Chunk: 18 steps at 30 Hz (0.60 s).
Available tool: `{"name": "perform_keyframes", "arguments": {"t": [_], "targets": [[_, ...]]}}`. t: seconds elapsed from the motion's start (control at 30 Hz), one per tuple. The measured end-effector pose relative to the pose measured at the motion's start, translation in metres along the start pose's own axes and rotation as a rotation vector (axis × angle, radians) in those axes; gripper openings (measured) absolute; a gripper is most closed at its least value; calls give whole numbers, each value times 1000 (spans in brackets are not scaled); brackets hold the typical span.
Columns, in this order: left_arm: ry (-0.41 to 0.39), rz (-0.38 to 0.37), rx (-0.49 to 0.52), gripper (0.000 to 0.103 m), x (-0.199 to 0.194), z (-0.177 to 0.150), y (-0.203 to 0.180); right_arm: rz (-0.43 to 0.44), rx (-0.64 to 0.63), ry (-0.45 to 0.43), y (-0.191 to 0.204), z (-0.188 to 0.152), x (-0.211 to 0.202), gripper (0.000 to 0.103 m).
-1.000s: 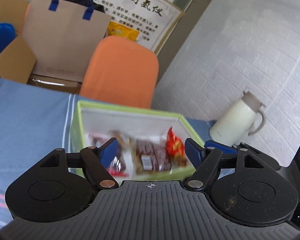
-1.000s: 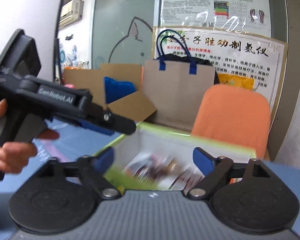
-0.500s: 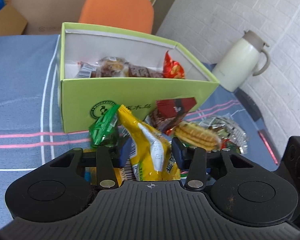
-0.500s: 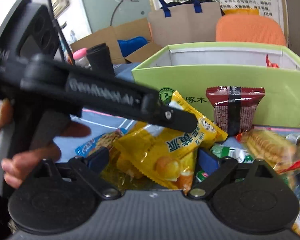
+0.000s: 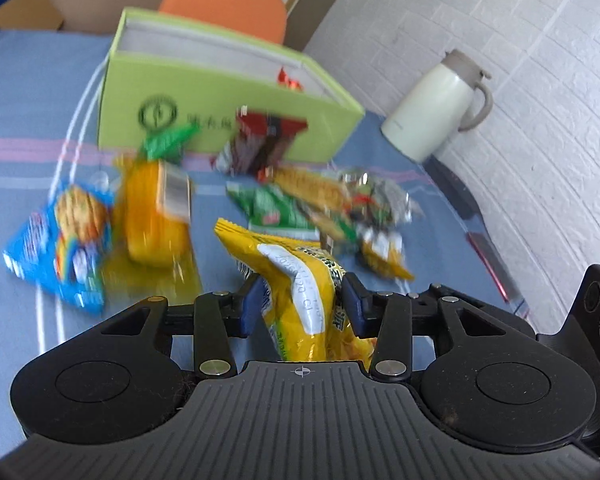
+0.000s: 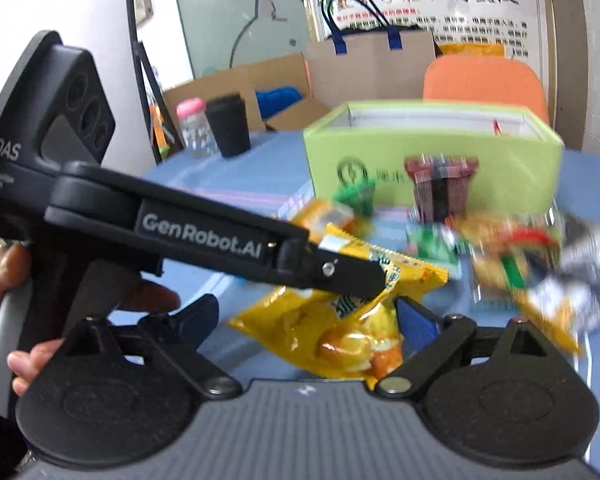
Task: Organize snacks
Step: 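Grasp the yellow cake bag with the left gripper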
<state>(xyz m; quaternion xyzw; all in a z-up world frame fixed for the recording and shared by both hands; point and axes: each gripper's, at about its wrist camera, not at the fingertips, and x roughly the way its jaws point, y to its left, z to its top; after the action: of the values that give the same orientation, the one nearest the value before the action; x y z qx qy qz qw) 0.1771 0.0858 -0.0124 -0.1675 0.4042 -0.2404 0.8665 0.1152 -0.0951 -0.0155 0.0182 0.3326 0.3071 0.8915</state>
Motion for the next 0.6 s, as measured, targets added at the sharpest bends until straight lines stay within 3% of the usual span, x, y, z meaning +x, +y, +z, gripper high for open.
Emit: {"name": "perform_keyframes", "arguments": {"t": [0.03, 0.2, 0.23, 0.33, 0.6], "targets": [[18, 25, -13, 24, 4, -7, 1, -8, 6, 14, -1, -5, -1, 94], [-2, 34, -106, 62, -11, -19, 10, -48, 16, -28, -9, -13, -16, 94], [-10, 45, -102, 64, -13, -18, 8, -47, 24, -28, -11, -12, -15, 94], [2, 109, -49, 65, -8, -12, -3, -49, 28, -13, -15, -13, -4, 94], [54, 144, 5, 62, 21, -12, -15, -47, 46, -15, -20, -16, 10, 94]]}}
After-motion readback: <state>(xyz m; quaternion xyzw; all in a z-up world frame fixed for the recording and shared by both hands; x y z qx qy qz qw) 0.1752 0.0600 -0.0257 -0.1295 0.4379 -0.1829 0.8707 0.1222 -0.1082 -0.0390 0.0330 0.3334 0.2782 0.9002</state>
